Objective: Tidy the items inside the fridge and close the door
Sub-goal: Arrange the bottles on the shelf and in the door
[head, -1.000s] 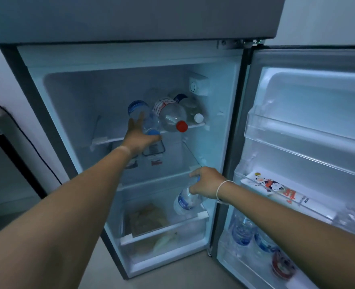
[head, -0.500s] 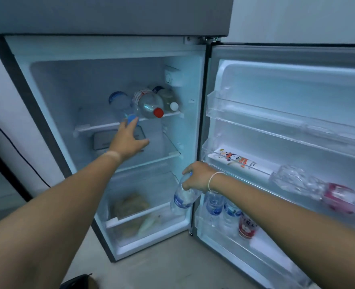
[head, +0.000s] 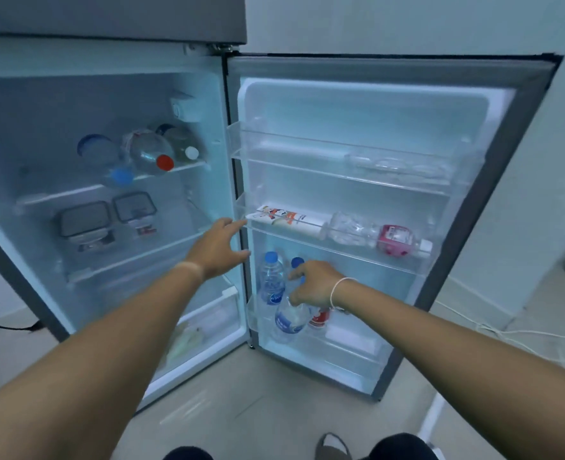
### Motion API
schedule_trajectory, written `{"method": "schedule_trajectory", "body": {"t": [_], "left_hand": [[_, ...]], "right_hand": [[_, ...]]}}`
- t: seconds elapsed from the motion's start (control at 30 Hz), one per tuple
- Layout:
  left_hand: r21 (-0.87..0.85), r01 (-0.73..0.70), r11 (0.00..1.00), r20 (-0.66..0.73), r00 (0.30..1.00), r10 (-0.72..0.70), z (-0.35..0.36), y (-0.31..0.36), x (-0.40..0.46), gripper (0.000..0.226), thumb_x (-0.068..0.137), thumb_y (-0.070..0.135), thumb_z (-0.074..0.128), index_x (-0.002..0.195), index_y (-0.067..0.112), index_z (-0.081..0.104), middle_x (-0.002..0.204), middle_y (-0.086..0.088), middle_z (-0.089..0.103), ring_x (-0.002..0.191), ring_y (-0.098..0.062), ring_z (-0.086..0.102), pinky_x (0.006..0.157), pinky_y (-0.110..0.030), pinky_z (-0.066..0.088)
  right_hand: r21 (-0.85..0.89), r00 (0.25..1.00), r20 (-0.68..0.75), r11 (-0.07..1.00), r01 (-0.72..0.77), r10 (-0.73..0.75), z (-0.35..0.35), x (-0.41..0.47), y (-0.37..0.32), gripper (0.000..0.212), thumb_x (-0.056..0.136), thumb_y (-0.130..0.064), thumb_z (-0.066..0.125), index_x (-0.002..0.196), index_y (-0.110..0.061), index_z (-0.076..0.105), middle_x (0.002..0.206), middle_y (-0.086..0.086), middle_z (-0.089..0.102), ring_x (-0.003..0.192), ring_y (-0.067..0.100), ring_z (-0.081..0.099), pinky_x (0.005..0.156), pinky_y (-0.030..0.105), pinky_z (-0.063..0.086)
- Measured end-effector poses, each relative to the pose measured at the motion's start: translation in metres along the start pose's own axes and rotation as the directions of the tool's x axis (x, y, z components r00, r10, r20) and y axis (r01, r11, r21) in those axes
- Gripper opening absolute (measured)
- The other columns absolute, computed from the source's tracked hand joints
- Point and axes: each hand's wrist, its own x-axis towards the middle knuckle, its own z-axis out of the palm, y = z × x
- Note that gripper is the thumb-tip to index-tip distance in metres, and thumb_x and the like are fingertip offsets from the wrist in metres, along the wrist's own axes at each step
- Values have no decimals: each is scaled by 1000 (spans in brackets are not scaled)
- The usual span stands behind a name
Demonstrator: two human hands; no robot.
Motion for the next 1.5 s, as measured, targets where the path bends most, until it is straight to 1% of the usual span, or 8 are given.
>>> {"method": "schedule_trajectory", "body": {"t": [0.17,0.3,0.5,0.67,0.8,0.97,1.33,1.5], "left_hand": [[72,-132,989,-11,991,133,26,30,-2,68,84,25,63,145,24,32,155,-8,25,138,-28,34,110,-39,36],[197,-236,951,-174,947,271,37,47,0,64,80,20,63,140,20,41,141,-16,43,128,-36,43,102,-44,42],[332,-282,900,-232,901,367,36,52,11,54,81,25,62,133,16,51,129,-18,54,117,-37,51,100,-44,43],[234,-319,918,-179,914,364,37,48,16,52,86,21,57,137,18,48,138,-11,52,130,-31,43,114,-43,31],[172,-306,936,-246,907,341,37,47,23,45,84,18,53,129,20,57,124,-8,61,120,-28,49,107,-35,36],[173,-324,930,-244,901,359,32,45,37,35,90,18,49,122,21,63,112,-6,66,105,-24,60,81,-27,45],[238,-381,893,-337,830,444,50,31,45,41,86,20,43,119,12,65,104,-9,71,98,-29,63,91,-27,42],[217,-360,907,-330,848,415,45,34,44,44,83,21,41,118,12,66,102,-11,72,98,-30,63,91,-22,34]], "right_hand": [[10,996,-40,997,-83,83,-7,-16,40,54,78,-14,64,131,-12,54,111,8,51,60,15,49,44,20,36],[19,988,-78,991,-134,135,-13,-23,70,56,79,-14,65,133,-14,52,130,9,54,57,9,46,45,18,33],[28,970,-132,979,-202,204,-15,-20,102,55,78,-13,66,132,-12,53,137,9,51,117,27,55,89,29,48],[87,954,-162,967,-239,251,-7,-3,118,57,79,-14,67,134,-10,50,139,11,49,124,27,52,98,29,43],[126,947,-156,956,-264,282,6,20,129,59,79,-15,68,135,-9,49,141,11,48,126,27,50,102,30,41],[180,933,-162,939,-293,322,16,48,143,61,80,-13,68,137,-9,47,142,11,47,128,28,49,103,31,40],[167,925,-247,953,-252,288,36,98,147,38,85,-10,57,123,-8,48,121,21,55,105,38,56,75,31,41],[281,902,-280,926,-250,328,37,101,149,56,86,-9,57,137,-11,36,129,22,50,114,38,52,83,32,41]]}}
